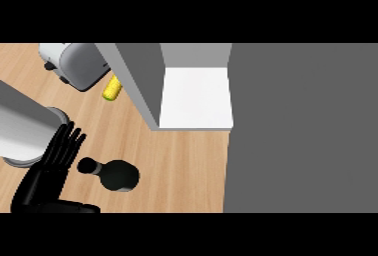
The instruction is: Pick up the wine, place it into the cabinet and close the cabinet
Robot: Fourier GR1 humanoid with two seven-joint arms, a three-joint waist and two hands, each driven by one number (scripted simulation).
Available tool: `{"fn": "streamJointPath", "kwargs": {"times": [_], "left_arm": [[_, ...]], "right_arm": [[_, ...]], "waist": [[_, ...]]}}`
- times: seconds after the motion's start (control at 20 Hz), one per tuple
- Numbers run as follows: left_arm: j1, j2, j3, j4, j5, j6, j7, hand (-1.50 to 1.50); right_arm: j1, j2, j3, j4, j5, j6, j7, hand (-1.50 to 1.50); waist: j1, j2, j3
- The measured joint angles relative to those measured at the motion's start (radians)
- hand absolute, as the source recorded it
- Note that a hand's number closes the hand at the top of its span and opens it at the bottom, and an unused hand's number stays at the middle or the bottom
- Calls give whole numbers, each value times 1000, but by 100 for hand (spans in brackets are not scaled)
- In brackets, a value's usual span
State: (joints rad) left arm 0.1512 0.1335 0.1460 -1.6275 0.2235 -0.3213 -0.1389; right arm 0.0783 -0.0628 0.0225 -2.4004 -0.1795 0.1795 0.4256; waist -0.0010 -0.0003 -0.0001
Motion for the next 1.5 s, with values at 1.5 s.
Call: {"fn": "streamJointPath", "kwargs": {"times": [1.5], "left_arm": [[-256,12,21,756,-178,-58,-439,-150]], "right_arm": [[52,37,31,-16,50,23,-41,-150]], "waist": [[-4,1,0]]}}
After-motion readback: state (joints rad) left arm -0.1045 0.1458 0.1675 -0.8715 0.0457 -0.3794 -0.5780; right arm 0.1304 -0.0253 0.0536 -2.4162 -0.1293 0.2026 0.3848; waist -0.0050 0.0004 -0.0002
